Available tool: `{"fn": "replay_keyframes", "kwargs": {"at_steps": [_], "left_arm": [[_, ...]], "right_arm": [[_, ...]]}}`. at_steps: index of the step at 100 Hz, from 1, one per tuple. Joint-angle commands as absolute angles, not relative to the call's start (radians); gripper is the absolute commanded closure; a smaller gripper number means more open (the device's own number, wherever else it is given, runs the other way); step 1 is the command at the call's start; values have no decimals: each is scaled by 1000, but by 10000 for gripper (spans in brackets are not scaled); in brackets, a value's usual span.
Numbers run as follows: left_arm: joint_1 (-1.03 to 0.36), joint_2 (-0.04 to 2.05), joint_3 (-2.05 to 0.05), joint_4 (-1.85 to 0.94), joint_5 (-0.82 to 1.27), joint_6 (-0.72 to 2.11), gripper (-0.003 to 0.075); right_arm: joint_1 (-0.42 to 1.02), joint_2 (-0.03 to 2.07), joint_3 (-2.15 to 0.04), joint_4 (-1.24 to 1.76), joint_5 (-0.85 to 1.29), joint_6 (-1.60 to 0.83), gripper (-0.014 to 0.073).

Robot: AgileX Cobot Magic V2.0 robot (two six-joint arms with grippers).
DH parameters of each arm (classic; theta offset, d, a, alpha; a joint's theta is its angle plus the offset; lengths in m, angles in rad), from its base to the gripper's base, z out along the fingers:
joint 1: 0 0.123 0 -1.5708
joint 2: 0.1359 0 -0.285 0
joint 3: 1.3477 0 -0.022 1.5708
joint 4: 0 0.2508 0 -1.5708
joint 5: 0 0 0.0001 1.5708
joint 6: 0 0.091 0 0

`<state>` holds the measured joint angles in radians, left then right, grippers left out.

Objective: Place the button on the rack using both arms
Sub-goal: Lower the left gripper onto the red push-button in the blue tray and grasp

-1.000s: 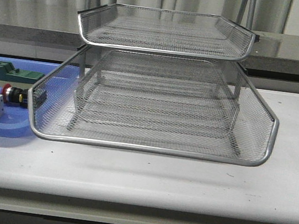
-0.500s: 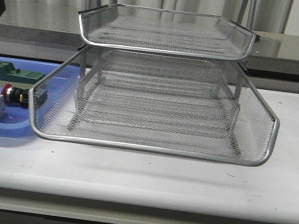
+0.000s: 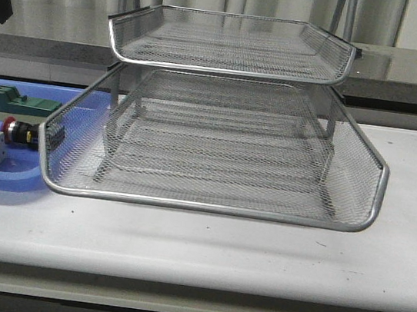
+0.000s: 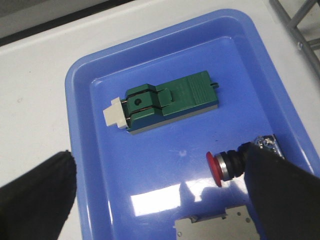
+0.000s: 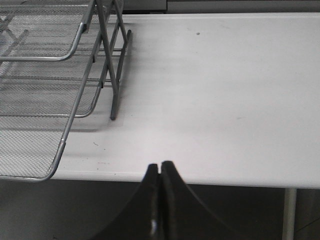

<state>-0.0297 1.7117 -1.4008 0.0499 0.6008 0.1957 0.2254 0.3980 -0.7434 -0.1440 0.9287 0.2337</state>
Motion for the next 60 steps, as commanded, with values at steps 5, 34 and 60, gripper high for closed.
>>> {"fn": "replay_keyframes", "kwargs": {"at_steps": [5,34,60], "left_arm": [[-28,1738,-1537,0,664,362,73],[-28,1961,-1835,-165,972,711,81],[-44,2096,-1983,-184,1109,881,81]], "right_arm": [[223,408,-776,-166,853,235,662],[223,408,-776,-166,853,235,662],[223,408,-776,-166,853,235,662]]}}
